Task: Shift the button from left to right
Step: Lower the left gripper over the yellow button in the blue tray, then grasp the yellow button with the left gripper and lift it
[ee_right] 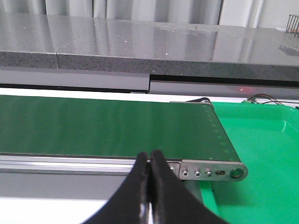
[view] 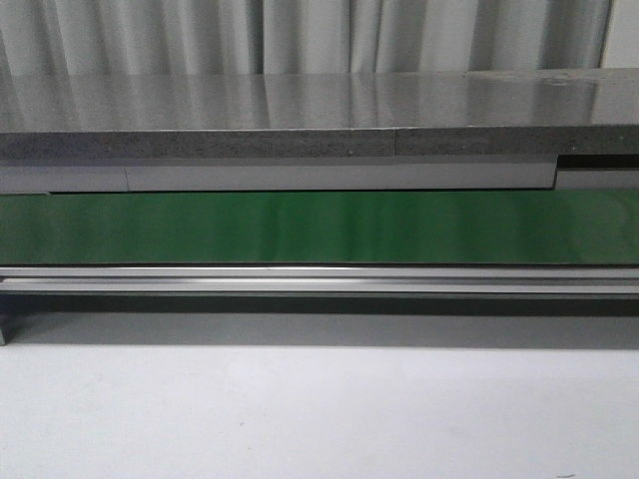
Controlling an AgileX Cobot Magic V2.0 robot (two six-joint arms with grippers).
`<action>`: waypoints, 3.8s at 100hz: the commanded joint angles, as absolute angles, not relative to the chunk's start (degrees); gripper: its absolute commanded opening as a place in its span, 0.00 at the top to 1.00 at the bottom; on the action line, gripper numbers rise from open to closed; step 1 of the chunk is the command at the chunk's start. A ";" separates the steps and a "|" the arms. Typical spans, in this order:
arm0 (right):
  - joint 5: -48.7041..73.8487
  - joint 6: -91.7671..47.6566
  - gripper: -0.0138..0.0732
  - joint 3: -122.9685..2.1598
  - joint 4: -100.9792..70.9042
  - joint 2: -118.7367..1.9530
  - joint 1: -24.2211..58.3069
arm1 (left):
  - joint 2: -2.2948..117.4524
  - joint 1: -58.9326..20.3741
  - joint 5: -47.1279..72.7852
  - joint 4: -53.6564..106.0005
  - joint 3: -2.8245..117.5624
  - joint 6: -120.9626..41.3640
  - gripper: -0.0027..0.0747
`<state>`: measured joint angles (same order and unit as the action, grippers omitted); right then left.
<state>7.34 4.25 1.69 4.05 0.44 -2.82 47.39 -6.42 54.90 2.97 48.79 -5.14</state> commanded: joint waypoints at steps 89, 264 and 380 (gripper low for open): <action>2.81 4.09 0.98 1.69 4.12 1.29 -3.15 | 73.26 15.78 47.53 0.80 64.83 -6.69 0.13; 2.81 4.09 0.98 1.69 4.12 1.29 -3.15 | 113.64 17.20 45.97 0.65 78.29 -6.69 0.45; 2.81 4.09 0.98 1.69 4.12 1.29 -3.15 | 100.58 3.79 53.82 7.37 81.74 -9.28 0.94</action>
<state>7.34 4.25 1.69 4.05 0.44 -2.82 103.32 4.85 54.67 6.58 80.10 -8.93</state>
